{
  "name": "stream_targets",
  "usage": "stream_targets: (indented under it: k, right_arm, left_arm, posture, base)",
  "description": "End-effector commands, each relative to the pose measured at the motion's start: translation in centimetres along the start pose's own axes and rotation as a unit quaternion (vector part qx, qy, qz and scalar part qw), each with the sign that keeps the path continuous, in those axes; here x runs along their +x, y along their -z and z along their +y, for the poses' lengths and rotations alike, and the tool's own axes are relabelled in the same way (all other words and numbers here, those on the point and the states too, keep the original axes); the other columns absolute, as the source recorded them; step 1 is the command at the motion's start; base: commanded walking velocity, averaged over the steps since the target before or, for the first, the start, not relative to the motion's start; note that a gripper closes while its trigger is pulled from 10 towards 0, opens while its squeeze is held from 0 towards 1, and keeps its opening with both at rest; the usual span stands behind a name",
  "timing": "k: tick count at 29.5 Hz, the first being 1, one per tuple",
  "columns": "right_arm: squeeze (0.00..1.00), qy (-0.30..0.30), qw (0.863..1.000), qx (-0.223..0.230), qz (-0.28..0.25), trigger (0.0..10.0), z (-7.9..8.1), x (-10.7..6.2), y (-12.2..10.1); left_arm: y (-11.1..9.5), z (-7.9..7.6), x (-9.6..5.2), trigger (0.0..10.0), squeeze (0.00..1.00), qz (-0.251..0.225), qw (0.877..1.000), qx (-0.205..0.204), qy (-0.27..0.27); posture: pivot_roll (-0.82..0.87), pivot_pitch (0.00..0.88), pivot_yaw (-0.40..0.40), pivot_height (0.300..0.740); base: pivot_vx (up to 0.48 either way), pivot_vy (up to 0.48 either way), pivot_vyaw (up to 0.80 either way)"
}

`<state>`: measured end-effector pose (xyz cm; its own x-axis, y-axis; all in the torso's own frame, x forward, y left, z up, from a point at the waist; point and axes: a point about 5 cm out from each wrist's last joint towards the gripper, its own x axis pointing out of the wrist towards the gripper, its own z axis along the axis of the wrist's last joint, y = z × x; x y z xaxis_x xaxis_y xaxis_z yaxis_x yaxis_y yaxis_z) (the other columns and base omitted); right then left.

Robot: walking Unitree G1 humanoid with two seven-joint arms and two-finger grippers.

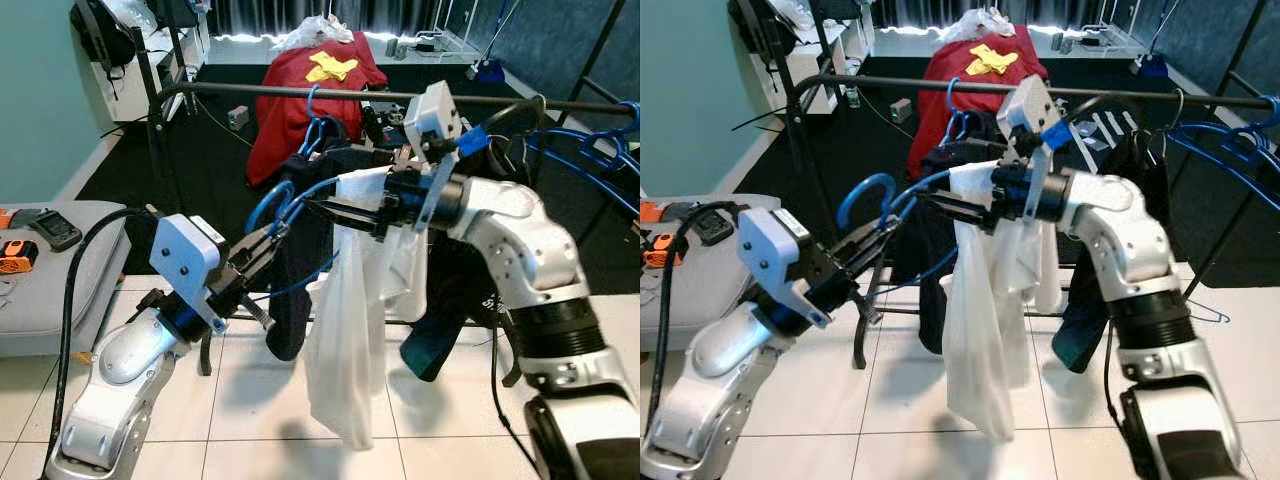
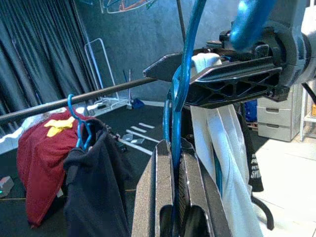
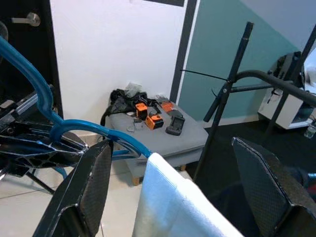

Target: Hang hanger

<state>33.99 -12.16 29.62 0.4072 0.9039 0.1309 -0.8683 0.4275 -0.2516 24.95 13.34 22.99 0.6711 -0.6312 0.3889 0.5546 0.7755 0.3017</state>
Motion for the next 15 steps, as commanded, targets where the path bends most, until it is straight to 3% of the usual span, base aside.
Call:
stream_targets:
  k: [1, 4, 5, 6, 7, 9, 10, 11, 12, 13, 14, 15]
  right_arm:
    - [1.0, 0.191, 0.976, -0.012, -0.105, 10.0, -3.9, -4.6, -3.6]
    - [1.0, 0.221, 0.97, -0.003, -0.102, 10.0, -4.2, -5.1, -2.9]
    - [0.88, 0.261, 0.96, 0.004, -0.104, 10.0, -4.7, -5.8, -2.3]
    - [0.88, 0.261, 0.96, 0.004, -0.104, 10.0, -4.7, -5.8, -2.3]
    - [0.0, 0.308, 0.944, 0.016, -0.117, 10.0, -5.3, -6.6, -1.8]
    - [0.0, 0.308, 0.944, 0.016, -0.117, 10.0, -5.3, -6.6, -1.8]
    - [0.0, 0.352, 0.924, 0.043, -0.145, 10.0, -6.1, -7.5, -1.7]
    - [0.0, 0.382, 0.906, 0.07, -0.172, 10.0, -6.7, -8.4, -1.6]
    - [0.0, 0.382, 0.906, 0.07, -0.172, 10.0, -6.7, -8.4, -1.6]
    - [0.0, 0.396, 0.892, 0.096, -0.196, 10.0, -6.9, -9.0, -1.6]
    - [0.0, 0.396, 0.892, 0.096, -0.196, 10.0, -6.9, -9.0, -1.6]
    - [0.0, 0.401, 0.886, 0.109, -0.207, 10.0, -7.0, -9.3, -1.4]
  left_arm:
    - [2.7, -0.3, -1.9, 0.0, 0.0, 0.068, 0.997, -0.039, -0.013]
    - [2.6, -0.3, -2.0, 0.0, 0.0, 0.064, 0.997, -0.044, -0.026]
    - [2.5, -0.2, -2.2, 0.0, 0.0, 0.059, 0.996, -0.048, -0.041]
    - [2.5, -0.2, -2.2, 0.0, 0.0, 0.059, 0.996, -0.048, -0.041]
    - [2.4, 0.0, -2.3, 0.0, 0.0, 0.057, 0.995, -0.047, -0.059]
    - [2.4, 0.0, -2.3, 0.0, 0.0, 0.057, 0.995, -0.047, -0.059]
    - [2.4, 0.3, -2.4, 0.0, 0.0, 0.056, 0.995, -0.041, -0.076]
    - [2.3, 0.7, -2.5, 2.2, 0.0, 0.056, 0.994, -0.034, -0.092]
    - [2.3, 0.7, -2.5, 2.2, 0.0, 0.056, 0.994, -0.034, -0.092]
    - [2.2, 1.1, -2.6, 2.9, 0.0, 0.056, 0.992, -0.026, -0.107]
    - [2.2, 1.1, -2.6, 2.9, 0.0, 0.056, 0.992, -0.026, -0.107]
    - [2.1, 1.4, -2.6, 7.1, 0.0, 0.055, 0.991, -0.022, -0.116]
  posture:
    - [-0.1, 0.077, -0.022, 0.74]
    - [-0.09, 0.08, -0.024, 0.74]
    - [-0.09, 0.081, -0.021, 0.74]
    - [-0.09, 0.081, -0.021, 0.74]
    - [-0.09, 0.083, -0.022, 0.74]
    - [-0.09, 0.083, -0.022, 0.74]
    - [-0.09, 0.084, -0.023, 0.74]
    - [-0.09, 0.086, -0.023, 0.74]
    - [-0.09, 0.086, -0.023, 0.74]
    - [-0.09, 0.087, -0.022, 0.74]
    - [-0.09, 0.087, -0.022, 0.74]
    - [-0.09, 0.087, -0.02, 0.74]
  base:
    - [0.0, 0.0, 0.0]
    - [0.0, 0.0, 0.0]
    - [0.0, 0.0, 0.0]
    - [0.0, 0.0, 0.0]
    - [0.0, 0.0, 0.0]
    - [0.0, 0.0, 0.0]
    - [0.0, 0.0, 0.0]
    - [0.0, 0.0, 0.0]
    - [0.0, 0.0, 0.0]
    - [0.0, 0.0, 0.0]
    - [0.0, 0.0, 0.0]
    - [0.0, 0.0, 0.0]
